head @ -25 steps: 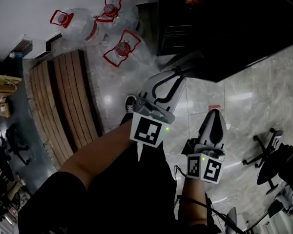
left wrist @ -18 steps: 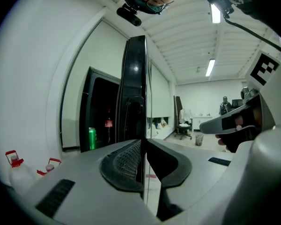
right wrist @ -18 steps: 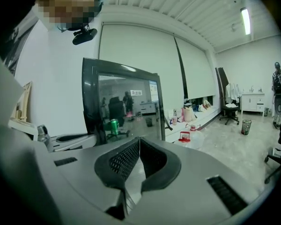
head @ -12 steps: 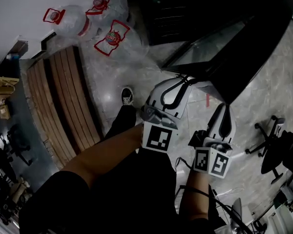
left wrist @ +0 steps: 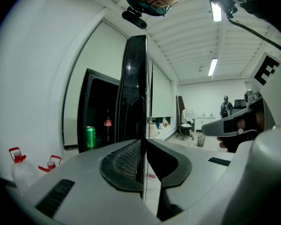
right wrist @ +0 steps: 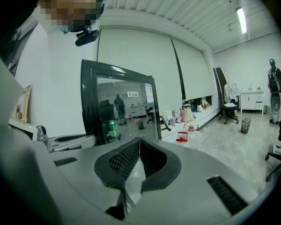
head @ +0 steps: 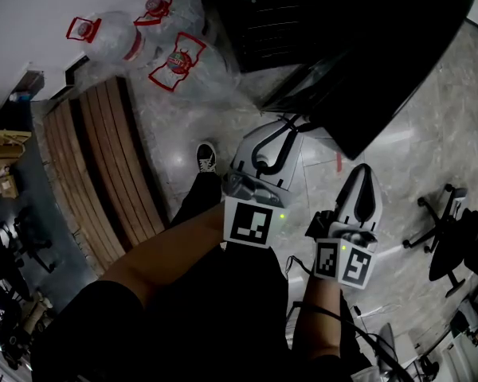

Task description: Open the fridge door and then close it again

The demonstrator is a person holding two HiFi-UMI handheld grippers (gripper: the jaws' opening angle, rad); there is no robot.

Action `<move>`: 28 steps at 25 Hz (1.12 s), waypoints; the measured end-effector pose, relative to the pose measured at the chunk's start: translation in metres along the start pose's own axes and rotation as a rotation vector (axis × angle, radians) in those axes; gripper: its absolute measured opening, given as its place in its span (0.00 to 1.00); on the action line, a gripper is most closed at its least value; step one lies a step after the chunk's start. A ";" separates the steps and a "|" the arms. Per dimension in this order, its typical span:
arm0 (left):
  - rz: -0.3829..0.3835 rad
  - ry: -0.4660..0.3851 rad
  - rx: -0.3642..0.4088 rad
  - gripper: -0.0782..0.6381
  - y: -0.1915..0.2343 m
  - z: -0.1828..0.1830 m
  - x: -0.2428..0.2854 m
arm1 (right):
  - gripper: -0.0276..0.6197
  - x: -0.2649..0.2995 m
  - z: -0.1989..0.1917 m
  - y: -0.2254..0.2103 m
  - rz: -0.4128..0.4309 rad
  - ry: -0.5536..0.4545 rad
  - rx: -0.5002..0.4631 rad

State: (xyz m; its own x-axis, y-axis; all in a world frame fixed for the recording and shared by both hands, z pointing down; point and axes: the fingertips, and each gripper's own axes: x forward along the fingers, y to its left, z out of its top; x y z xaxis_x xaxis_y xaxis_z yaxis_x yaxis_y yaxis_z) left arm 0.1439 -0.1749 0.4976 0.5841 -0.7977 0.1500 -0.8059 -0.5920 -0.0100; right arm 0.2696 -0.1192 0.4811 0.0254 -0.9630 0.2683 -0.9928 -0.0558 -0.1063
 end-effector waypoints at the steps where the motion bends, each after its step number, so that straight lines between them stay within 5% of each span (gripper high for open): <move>1: 0.002 0.003 -0.001 0.17 0.001 -0.001 0.000 | 0.07 0.001 -0.001 0.000 -0.002 0.000 0.002; 10: 0.023 0.004 0.022 0.17 0.027 0.001 0.003 | 0.07 0.015 -0.003 0.014 0.019 0.025 -0.003; 28: 0.183 -0.004 -0.051 0.22 0.186 0.006 0.072 | 0.07 0.097 0.010 0.038 0.076 0.051 -0.029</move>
State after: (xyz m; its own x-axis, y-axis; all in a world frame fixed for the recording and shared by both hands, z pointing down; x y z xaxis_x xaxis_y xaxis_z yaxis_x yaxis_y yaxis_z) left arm 0.0364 -0.3426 0.5009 0.4272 -0.8923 0.1461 -0.9027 -0.4300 0.0132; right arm 0.2358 -0.2171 0.4932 -0.0553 -0.9496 0.3087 -0.9946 0.0253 -0.1006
